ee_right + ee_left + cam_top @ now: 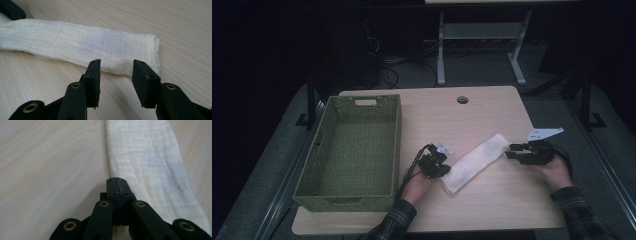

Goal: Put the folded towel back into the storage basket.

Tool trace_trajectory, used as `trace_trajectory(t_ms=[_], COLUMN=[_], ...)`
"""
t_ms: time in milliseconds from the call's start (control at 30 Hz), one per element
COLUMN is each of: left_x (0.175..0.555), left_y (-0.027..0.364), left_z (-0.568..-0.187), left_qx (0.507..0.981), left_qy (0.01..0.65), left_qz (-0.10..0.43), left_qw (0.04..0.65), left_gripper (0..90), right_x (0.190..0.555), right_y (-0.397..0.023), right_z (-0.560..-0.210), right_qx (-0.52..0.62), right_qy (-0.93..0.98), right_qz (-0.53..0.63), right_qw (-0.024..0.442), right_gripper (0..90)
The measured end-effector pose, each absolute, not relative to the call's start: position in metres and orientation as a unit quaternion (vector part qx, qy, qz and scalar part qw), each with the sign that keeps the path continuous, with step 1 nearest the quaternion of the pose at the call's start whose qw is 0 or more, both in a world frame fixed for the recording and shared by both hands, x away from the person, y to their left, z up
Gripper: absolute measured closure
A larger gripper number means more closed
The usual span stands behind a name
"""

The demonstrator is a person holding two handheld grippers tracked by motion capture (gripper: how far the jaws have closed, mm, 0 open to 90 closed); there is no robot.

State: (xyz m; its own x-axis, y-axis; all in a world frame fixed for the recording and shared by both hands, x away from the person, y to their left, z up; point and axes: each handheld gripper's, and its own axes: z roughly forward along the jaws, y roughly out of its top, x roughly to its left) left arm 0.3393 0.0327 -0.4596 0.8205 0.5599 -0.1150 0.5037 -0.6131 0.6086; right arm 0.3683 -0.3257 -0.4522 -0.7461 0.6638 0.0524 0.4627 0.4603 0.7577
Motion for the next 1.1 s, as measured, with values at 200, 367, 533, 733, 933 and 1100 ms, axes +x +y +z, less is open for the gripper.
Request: trace_trajectory(t_ms=[200, 367, 533, 733, 933, 1100], left_x=[0.319, 0.305, 0.295, 0.285, 0.286, 0.298], left_y=[0.031, 0.019, 0.007, -0.008, -0.013, -0.016], left_z=[-0.460, -0.461, -0.461, -0.461, -0.455, -0.447], left_qx=[0.901, 0.907, 0.917, 0.921, 0.919, 0.914], left_qy=[0.275, 0.249, 0.216, 0.183, 0.160, 0.138], left_qz=[0.014, -0.005, -0.014, -0.033, -0.018, -0.009], left_qw=[0.334, 0.340, 0.335, 0.341, 0.361, 0.381], left_gripper=[89.7, 89.7, 89.7, 89.7, 84.8, 66.9], right_x=[0.369, 0.373, 0.377, 0.380, 0.380, 0.380], right_y=[-0.327, -0.322, -0.319, -0.318, -0.316, -0.317], right_z=[-0.451, -0.451, -0.452, -0.451, -0.452, -0.452], right_qx=[0.331, 0.330, 0.325, 0.325, 0.323, 0.324], right_qy=[0.843, 0.845, 0.846, 0.843, 0.843, 0.843], right_qz=[0.403, 0.404, 0.405, 0.412, 0.415, 0.415], right_qw=[0.127, 0.121, 0.122, 0.120, 0.114, 0.114], right_gripper=[57.0, 56.4, 56.4, 56.2, 55.9, 55.5])
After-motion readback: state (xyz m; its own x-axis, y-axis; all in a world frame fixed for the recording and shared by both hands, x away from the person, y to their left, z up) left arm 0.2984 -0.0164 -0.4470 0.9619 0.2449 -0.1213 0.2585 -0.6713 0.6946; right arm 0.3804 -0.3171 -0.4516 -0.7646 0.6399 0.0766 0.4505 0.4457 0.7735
